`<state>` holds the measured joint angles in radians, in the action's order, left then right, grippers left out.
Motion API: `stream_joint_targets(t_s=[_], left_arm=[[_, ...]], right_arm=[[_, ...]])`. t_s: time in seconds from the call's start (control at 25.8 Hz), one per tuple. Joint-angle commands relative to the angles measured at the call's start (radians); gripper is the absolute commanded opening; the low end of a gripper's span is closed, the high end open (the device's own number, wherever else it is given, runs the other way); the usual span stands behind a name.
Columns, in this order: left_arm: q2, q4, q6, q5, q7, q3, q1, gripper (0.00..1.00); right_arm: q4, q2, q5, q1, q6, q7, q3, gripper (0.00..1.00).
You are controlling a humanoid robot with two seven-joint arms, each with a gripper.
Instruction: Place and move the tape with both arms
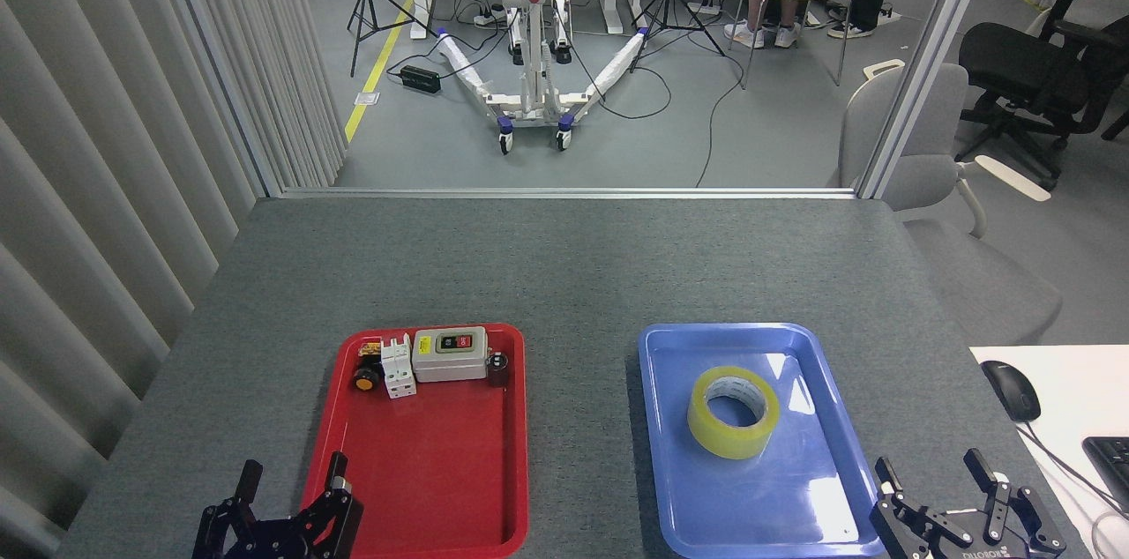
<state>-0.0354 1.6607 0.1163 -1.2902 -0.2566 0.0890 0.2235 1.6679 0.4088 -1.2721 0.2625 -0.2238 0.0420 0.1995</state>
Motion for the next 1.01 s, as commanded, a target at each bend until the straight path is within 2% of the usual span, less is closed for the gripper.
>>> stream_joint_targets(t_s=[0.0,0.97], left_arm=[[-0.001,-0.001,-0.001,0.000,0.002,0.000,0.002,1.00],[0.000,-0.012,0.003,0.011,0.011,0.003,-0.009,1.00]], right_arm=[[0.001,0.015,0.002,0.004,-0.014,0.002,-0.003,1.00],[0.000,0.015,0.002,-0.005,-0.011,0.001,-0.002,1.00]])
